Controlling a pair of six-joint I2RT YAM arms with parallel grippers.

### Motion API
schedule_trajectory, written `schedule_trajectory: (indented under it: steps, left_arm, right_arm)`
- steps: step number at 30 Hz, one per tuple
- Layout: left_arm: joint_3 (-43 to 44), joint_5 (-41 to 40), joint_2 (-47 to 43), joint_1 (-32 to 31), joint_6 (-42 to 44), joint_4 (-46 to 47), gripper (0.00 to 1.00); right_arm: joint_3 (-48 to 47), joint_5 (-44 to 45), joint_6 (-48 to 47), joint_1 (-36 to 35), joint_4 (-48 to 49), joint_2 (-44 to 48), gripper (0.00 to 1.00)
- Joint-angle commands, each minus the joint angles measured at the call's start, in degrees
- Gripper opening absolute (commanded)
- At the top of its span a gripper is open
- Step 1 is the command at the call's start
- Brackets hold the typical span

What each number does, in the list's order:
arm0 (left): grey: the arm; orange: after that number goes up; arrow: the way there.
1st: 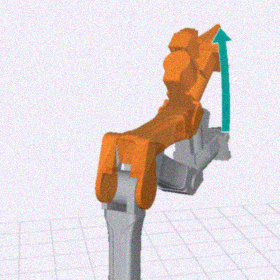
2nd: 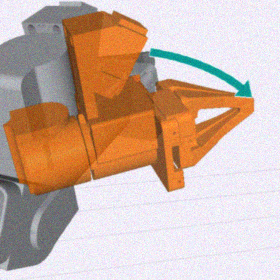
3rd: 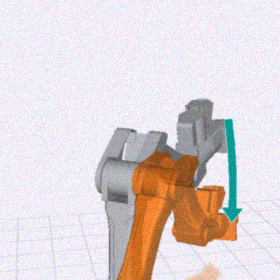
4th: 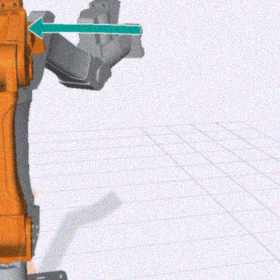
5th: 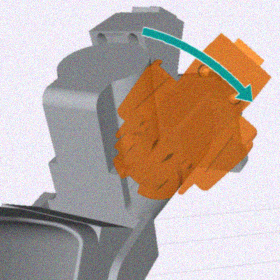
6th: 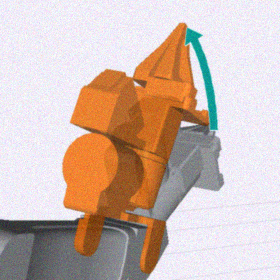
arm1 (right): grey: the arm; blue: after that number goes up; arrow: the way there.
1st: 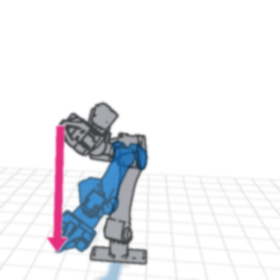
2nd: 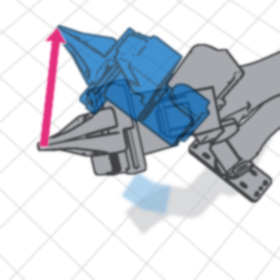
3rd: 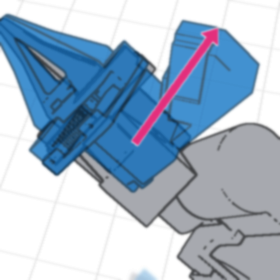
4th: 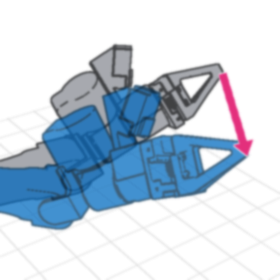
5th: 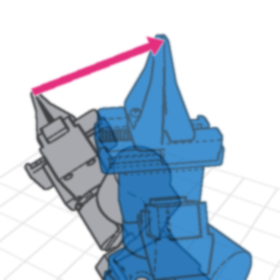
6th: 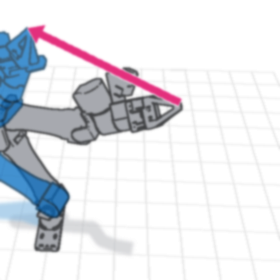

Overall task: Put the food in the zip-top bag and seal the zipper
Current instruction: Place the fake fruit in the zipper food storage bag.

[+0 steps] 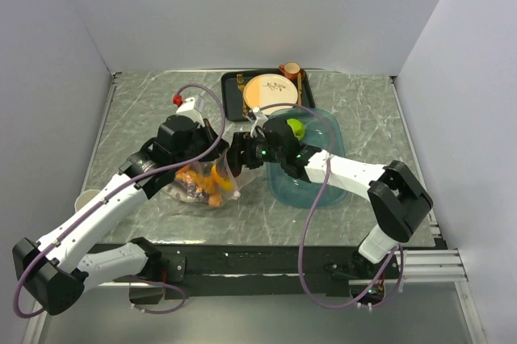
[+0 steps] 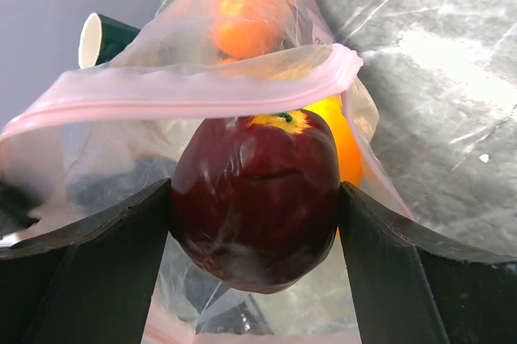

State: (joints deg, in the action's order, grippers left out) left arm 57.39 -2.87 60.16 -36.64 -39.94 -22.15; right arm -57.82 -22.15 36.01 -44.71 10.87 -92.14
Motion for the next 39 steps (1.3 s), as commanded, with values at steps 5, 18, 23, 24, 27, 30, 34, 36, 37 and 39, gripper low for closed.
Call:
schedule_trajectory:
  steps: [5, 18, 23, 24, 27, 30, 34, 36, 37, 39]
  left_arm:
    - [0.9, -0.6, -1.9, -0.3, -0.5, 1.5, 0.01]
    - [1.1, -1.1, -2.1, -0.3, -0.3, 1.1, 0.01]
    - [0.8, -0.9, -2.0, -0.3, -0.3, 1.3, 0.01]
    - [0.8, -0.8, -2.0, -0.3, -0.3, 1.5, 0.01]
    - [1.0, -0.7, -1.7, -0.3, -0.3, 1.5, 0.01]
    - [1.1, -0.7, -1.8, -0.3, -0.2, 1.3, 0.01]
    - [0.8, -1.1, -2.2, -0.3, -0.3, 1.1, 0.01]
    - [0.7, -1.1, -2.3, -0.3, -0.3, 1.1, 0.01]
    - [0.6, -1.1, -2.3, -0.3, -0.3, 1.2, 0.01]
    - [0.4, -1.0, -2.3, -0.3, -0.4, 1.3, 0.01]
  right_arm:
    - [-2.6, -2.8, 0.5, -0.8, 4.3, -0.9, 0.88]
    - [2.2, 4.0, -0.8, -0.6, 3.9, 6.1, 1.00]
    - [4.0, 8.3, -2.4, -0.4, 1.3, 10.7, 0.92]
    - [4.2, 8.3, -2.8, -0.2, 1.2, 10.9, 0.88]
    - [4.4, 8.9, -2.6, -0.1, -0.1, 11.6, 0.72]
    - [3.3, 12.0, -2.3, -0.1, -4.9, 11.5, 0.57]
    - [2.1, 14.9, -2.6, -0.1, -10.3, 9.8, 0.42]
    - [2.4, 15.4, -2.5, -0.1, -11.7, 9.4, 0.37]
    - [2.6, 15.8, -2.6, -0.2, -11.8, 9.4, 0.36]
    - [2.6, 15.3, -2.6, -0.1, -12.0, 9.0, 0.36]
